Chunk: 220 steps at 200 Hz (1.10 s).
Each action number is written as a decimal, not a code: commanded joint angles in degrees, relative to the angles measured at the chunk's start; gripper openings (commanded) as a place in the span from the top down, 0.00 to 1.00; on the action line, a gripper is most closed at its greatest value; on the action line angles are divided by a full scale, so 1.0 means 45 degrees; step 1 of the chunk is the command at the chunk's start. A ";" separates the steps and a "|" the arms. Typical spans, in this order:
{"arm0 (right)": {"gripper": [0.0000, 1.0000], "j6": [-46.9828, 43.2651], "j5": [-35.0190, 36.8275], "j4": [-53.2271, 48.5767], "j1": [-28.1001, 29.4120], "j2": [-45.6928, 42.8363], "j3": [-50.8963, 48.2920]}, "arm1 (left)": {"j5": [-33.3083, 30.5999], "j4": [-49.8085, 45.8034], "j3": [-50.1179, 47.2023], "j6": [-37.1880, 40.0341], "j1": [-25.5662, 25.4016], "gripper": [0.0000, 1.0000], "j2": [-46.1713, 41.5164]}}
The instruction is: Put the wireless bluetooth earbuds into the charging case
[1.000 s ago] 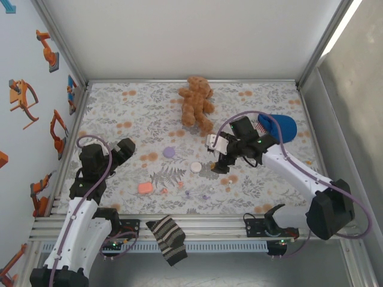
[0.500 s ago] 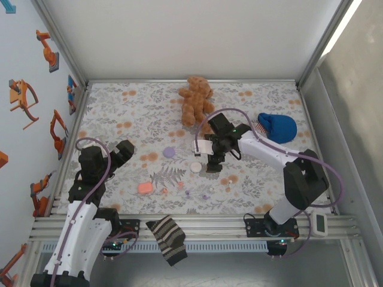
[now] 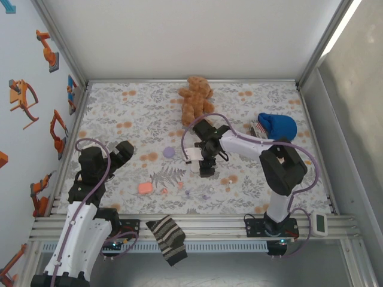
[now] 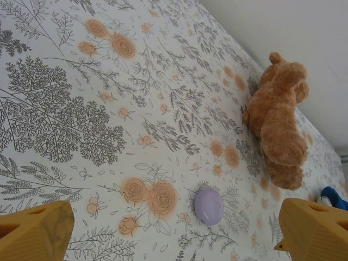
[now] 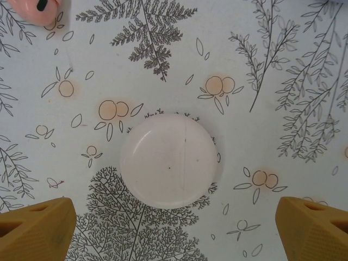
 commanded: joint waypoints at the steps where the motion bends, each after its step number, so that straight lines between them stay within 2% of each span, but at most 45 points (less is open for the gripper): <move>1: 0.11 -0.0030 0.0279 -0.0249 0.0162 0.0379 0.0464 | -0.0117 -0.0301 0.0078 0.0007 -0.0064 0.04 -0.0141; 82: 0.15 0.0286 0.0397 0.0401 0.0338 0.1032 0.0421 | -0.0176 -0.0415 0.0103 -0.0033 -0.0076 0.04 -0.0171; 117: 0.28 0.0385 0.0365 -0.0192 0.0372 0.1605 0.1025 | -0.0187 -0.0385 0.0073 -0.0071 -0.0069 0.04 -0.0155; 162: 0.30 0.0464 0.0319 -0.0023 0.0448 0.1754 0.0901 | -0.0233 -0.0321 0.0174 -0.0032 -0.0069 0.04 -0.0043; 198: 0.39 0.0565 0.0331 -0.0123 0.0476 0.1800 0.0871 | -0.0217 -0.0279 0.0305 0.0027 -0.0061 0.04 0.0106; 220: 0.41 0.0562 0.0302 -0.0138 0.0477 0.1683 0.0766 | -0.0245 -0.0228 0.0346 0.0046 -0.0063 0.04 0.0180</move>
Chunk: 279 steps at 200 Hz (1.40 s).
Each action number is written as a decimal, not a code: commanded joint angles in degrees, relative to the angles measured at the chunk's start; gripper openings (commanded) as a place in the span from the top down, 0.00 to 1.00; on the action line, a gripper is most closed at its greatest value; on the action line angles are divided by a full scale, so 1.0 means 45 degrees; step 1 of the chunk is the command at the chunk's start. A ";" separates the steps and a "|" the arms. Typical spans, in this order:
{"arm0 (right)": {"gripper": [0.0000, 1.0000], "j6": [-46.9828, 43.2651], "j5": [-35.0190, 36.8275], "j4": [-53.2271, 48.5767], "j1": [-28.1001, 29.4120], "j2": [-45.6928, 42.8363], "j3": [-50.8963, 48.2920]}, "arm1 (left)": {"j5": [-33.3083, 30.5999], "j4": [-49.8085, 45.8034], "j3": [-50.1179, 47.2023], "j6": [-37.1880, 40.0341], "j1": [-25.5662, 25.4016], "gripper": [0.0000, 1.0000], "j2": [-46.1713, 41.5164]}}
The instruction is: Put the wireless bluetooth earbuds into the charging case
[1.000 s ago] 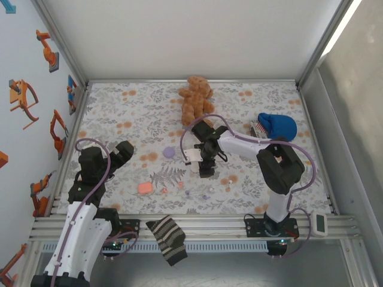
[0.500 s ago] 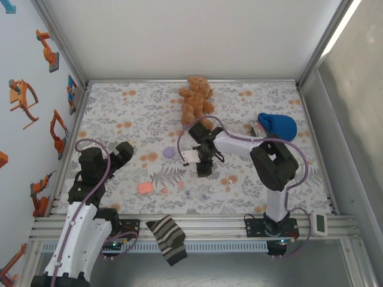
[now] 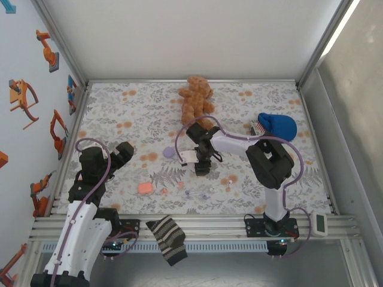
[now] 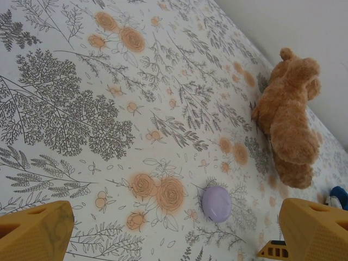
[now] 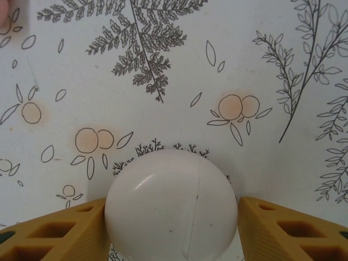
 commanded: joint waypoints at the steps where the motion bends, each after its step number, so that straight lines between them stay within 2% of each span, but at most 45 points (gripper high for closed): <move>1: 0.42 0.0106 0.0048 -0.0027 0.0103 0.0071 -0.0070 | -0.0099 0.0048 0.0347 0.0051 -0.0071 0.04 0.0028; 50: 0.47 0.0183 -0.0223 0.0200 0.0099 -0.0675 -0.0303 | 0.0082 0.0110 0.0366 -0.0007 -0.0077 0.04 0.0151; 97: 0.48 0.0335 -0.0460 0.0383 0.0094 -0.1748 -0.0529 | 0.0507 0.0187 0.0366 -0.0076 -0.0076 0.04 0.0050; 149: 0.48 0.0724 -0.0666 0.0421 0.0103 -0.3728 -0.0638 | 0.3272 0.0936 0.0366 -0.0476 -0.0082 0.00 0.0263; 175: 0.49 0.1066 -0.0773 0.0806 0.0097 -0.4779 -0.0705 | 0.4760 0.1894 0.0185 -0.1108 -0.0240 0.05 0.0190; 193: 0.49 0.1269 -0.0832 0.1128 0.0102 -0.5439 -0.0755 | 0.5871 0.2978 0.0074 -0.1645 -0.0438 0.14 0.0250; 213: 0.48 0.1498 -0.0958 0.1392 0.0103 -0.6106 -0.0755 | 0.6775 0.3856 0.0197 -0.1936 -0.0799 0.21 0.0493; 235: 0.48 0.1723 -0.1112 0.1615 0.0102 -0.6763 -0.0794 | 0.7090 0.4330 0.0582 -0.1860 -0.1445 0.28 0.0866; 279: 0.48 0.1998 -0.1358 0.2063 0.0103 -0.7649 -0.1046 | 0.6843 0.5251 0.1713 -0.1185 -0.3939 0.32 0.2474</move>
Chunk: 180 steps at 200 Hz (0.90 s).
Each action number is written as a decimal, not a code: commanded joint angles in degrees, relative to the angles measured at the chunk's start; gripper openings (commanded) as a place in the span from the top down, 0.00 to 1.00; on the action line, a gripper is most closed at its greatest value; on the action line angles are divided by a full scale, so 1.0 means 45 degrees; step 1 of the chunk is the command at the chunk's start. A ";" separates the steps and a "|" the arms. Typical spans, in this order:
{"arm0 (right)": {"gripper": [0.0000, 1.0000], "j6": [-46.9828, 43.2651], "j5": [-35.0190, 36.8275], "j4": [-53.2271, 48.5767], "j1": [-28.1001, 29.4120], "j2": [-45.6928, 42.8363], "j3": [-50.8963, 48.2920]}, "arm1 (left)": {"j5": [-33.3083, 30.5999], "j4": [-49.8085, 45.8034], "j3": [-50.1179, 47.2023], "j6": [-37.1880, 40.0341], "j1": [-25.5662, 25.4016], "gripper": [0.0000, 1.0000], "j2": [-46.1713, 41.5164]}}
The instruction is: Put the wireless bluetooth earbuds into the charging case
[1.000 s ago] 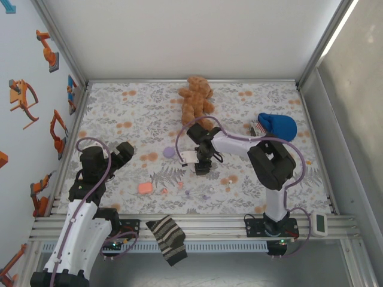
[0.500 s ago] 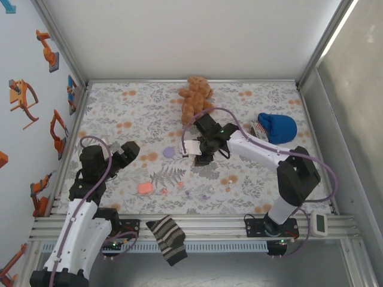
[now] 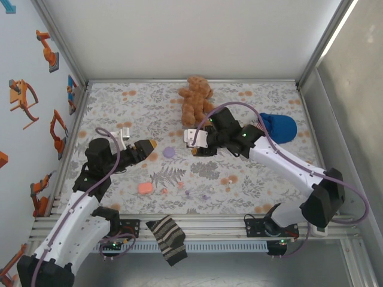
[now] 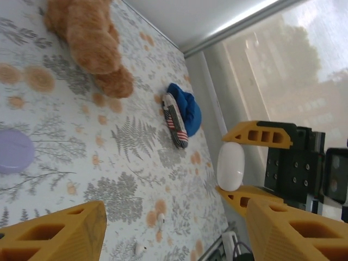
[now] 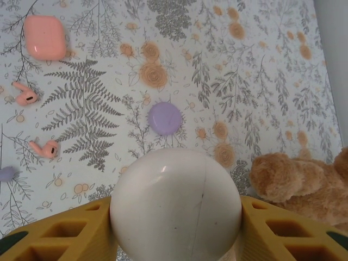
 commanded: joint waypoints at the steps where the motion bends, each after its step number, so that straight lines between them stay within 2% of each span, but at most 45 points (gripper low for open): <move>1: 0.48 0.0411 -0.0402 0.0451 0.0084 -0.0492 -0.0226 | 0.0338 0.1271 0.0874 0.0392 -0.1135 0.32 0.0786; 43: 0.48 0.0510 -0.0349 0.0626 0.0104 -0.0811 -0.0364 | -0.0156 0.2455 0.1798 0.0422 -0.3129 0.32 0.2941; 84: 0.48 0.0504 -0.0156 0.0783 0.0094 -0.0900 -0.0562 | -0.0928 0.3006 0.2442 0.0656 -0.4467 0.32 0.4206; 146: 0.48 0.0820 -0.0237 0.1211 0.0107 -0.1228 -0.0993 | -0.1220 0.3759 0.2593 0.0446 -0.5101 0.35 0.5461; 180: 0.48 0.0830 -0.0237 0.1174 0.0117 -0.1238 -0.0972 | -0.1230 0.4185 0.2630 0.0314 -0.5256 0.41 0.5845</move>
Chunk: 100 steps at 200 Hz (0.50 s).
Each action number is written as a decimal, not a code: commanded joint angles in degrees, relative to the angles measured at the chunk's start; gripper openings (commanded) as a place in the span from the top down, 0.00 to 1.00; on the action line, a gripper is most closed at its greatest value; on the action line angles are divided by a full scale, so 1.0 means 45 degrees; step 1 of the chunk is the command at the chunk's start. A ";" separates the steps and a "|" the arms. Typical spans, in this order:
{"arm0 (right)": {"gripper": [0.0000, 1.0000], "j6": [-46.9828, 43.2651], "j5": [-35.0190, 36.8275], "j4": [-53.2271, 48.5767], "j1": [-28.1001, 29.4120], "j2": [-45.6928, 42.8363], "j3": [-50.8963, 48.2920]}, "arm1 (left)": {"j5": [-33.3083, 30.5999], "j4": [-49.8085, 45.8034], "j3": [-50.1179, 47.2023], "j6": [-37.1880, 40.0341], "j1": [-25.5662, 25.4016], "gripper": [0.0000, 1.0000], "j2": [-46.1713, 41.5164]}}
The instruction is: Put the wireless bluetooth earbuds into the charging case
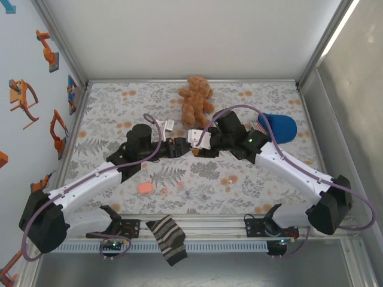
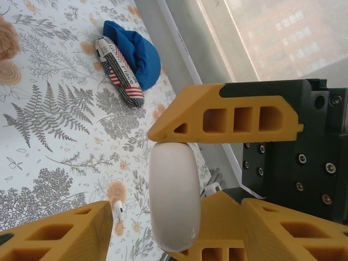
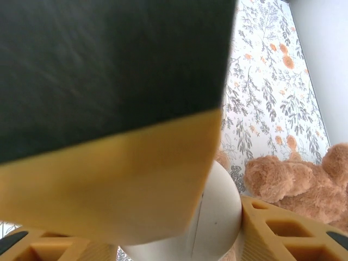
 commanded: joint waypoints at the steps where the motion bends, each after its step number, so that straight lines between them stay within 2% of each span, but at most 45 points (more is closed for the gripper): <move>1: 0.48 0.0199 -0.0101 0.0280 0.0115 -0.0315 -0.0043 | -0.0016 0.0773 0.0285 -0.0035 -0.0158 0.41 0.0173; 49: 0.48 0.0205 0.0015 0.0230 0.0118 -0.0225 -0.0098 | -0.0065 0.1077 0.0256 -0.0224 -0.0229 0.56 0.0405; 100: 0.48 0.0195 0.0249 0.0099 0.0116 -0.0211 -0.0066 | -0.0143 0.0909 0.0223 -0.0175 -0.0261 0.62 0.0313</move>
